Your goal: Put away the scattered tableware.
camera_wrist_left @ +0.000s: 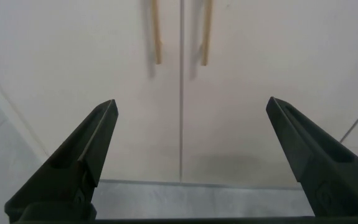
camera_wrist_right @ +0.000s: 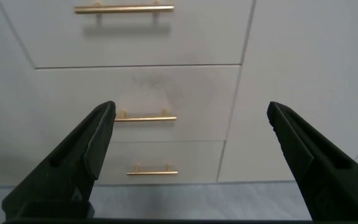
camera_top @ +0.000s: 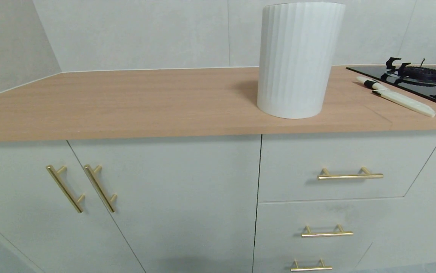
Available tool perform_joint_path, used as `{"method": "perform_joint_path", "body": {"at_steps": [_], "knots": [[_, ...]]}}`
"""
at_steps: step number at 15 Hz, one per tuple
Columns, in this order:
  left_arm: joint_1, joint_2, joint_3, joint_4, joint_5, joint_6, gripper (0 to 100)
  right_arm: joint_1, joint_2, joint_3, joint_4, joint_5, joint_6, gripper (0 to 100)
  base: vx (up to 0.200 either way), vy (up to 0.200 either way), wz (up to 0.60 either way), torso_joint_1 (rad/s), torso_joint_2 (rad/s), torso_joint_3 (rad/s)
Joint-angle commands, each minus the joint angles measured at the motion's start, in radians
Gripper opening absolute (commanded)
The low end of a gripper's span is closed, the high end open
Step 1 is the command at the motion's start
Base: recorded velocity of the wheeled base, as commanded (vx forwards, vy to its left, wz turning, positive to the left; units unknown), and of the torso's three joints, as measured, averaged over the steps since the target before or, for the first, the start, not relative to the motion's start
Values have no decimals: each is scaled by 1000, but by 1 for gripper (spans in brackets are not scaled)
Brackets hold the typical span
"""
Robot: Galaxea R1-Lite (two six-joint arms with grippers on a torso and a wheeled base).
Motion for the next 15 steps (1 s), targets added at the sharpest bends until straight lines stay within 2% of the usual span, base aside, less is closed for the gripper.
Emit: {"method": "perform_joint_path", "body": {"at_steps": [1,6,12,15], "knots": [[0,2,0,1,0,-1,100,1,2,0,0,-1,0,100,0,-200,0,2,2,2],[0,2,0,1,0,-1,100,1,2,0,0,1,0,100,0,-200,0,1,1,3],[0,2,0,1,0,-1,100,1,2,0,0,-1,0,100,0,0,0,0,0,0],[0,2,0,1,0,-1,100,1,2,0,0,-1,0,100,200,0,0,-4,4,5]]}}
